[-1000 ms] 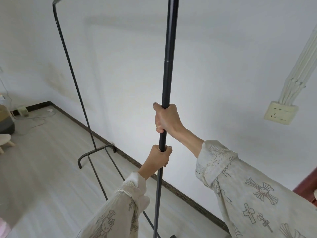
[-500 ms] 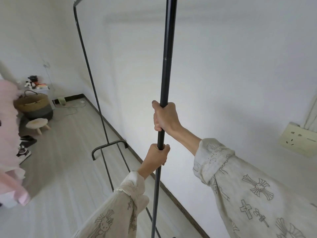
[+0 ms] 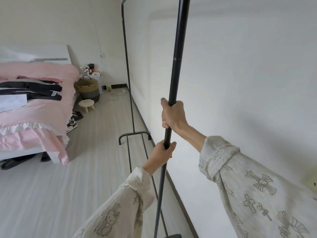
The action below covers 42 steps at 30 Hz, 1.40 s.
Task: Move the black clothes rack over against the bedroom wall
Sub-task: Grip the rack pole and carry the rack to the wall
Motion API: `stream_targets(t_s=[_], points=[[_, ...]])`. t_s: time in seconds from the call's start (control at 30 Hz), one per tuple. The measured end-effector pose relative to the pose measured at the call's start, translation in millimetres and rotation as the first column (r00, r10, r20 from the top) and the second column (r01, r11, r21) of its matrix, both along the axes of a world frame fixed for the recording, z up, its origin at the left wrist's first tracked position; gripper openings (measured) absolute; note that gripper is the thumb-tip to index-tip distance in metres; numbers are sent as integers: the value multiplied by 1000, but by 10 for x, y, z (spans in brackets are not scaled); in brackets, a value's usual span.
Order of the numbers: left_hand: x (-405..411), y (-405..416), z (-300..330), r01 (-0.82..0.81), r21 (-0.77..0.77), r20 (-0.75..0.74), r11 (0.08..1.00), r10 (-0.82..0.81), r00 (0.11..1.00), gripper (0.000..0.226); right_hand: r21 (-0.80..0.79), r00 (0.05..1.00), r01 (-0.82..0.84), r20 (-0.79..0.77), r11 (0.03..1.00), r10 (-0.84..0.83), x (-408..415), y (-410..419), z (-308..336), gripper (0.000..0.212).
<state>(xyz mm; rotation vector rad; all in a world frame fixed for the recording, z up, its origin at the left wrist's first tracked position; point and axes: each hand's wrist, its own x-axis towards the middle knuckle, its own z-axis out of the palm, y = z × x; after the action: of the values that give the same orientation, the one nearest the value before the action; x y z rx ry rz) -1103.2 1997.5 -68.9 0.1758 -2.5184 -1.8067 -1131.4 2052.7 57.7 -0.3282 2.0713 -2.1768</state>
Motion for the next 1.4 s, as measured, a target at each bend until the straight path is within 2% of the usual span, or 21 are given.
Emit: stream_targets(t_s=[0.13, 0.27, 0.43, 0.63, 0.93, 1.03, 1.17, 1.3, 1.4], points=[[-94, 77, 99, 78, -52, 40, 996, -76, 996, 28, -9, 1000, -10, 10, 1000, 10, -117, 119, 1, 40], [-177, 201, 135, 162, -104, 19, 981, -161, 987, 13, -3, 1000, 20, -5, 1000, -20, -288, 303, -17, 39], [-352, 398, 169, 166, -113, 15, 980, -166, 986, 3, 13, 999, 17, -27, 1000, -17, -539, 513, -17, 39], [-545, 620, 139, 83, -169, 12, 982, -82, 997, 4, -9, 1000, -30, -8, 999, 30, -756, 729, -5, 39], [-539, 667, 26, -54, -209, -46, 977, 45, 998, 6, 31, 979, -180, -92, 983, 183, -813, 812, -51, 51], [-482, 672, -18, -116, -204, -59, 972, 106, 993, 16, 26, 959, -245, -139, 969, 246, -762, 859, -110, 55], [-424, 682, -55, -165, -187, -77, 968, 153, 985, 22, 80, 930, -264, -245, 961, 276, -674, 959, -188, 43], [-398, 642, -109, -144, -178, -78, 973, 132, 988, 17, 81, 897, -391, -192, 917, 399, -679, 1147, -320, 15], [-378, 629, -159, -129, -164, -70, 978, 119, 990, 16, 258, 847, -453, -172, 853, 502, -733, 1233, -385, 11]])
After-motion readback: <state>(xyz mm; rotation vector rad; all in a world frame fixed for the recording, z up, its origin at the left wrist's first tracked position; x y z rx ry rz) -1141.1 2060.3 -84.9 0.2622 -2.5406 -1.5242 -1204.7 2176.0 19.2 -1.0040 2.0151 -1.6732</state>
